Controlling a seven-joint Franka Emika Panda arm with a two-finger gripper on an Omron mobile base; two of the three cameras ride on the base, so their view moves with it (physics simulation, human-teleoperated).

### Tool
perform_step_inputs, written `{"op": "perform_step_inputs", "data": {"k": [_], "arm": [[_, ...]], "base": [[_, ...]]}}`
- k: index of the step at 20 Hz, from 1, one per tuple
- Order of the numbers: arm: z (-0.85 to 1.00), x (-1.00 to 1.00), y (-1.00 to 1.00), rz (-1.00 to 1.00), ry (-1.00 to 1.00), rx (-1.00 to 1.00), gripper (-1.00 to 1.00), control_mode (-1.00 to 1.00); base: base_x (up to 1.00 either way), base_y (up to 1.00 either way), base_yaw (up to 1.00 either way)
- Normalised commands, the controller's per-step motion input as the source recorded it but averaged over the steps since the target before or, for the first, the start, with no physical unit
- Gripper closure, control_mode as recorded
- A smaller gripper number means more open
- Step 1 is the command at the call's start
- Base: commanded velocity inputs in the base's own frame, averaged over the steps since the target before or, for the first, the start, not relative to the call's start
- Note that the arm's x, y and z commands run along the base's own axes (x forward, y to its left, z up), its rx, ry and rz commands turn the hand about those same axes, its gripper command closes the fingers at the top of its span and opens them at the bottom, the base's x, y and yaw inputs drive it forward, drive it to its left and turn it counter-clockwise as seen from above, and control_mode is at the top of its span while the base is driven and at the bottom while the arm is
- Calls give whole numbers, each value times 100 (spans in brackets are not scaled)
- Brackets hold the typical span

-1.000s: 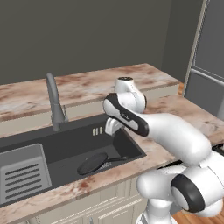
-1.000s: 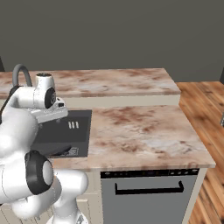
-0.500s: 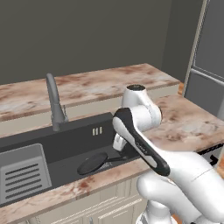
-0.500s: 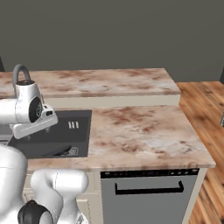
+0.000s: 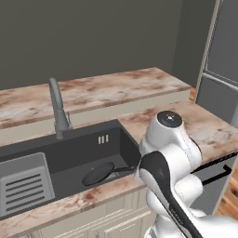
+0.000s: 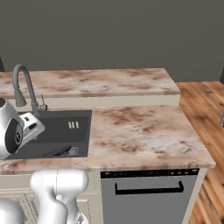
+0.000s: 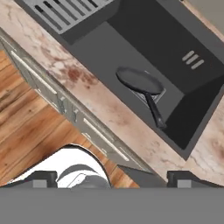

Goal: Move the pot and pan from the stove into the sink.

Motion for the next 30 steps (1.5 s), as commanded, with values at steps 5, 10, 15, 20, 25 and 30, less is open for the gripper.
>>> {"op": "perform_step_inputs", "data": {"k": [5,10,15,20,25,30], "arm": [[20,-80,-15,4,-35,0,-100,-100],[22,-73,-16,2,-32,0,-100,-100],[4,-23,-8,1,-10,0,-100,-100],[0,0,0,0,0,0,-100,-100],[-2,-10,0,0,0,0,-100,100],[0,0,0,0,0,0,-100,100]], "base": [[0,0,0],[0,0,0],[0,0,0],[0,0,0],[-10,0,0],[-72,-8,0]]}}
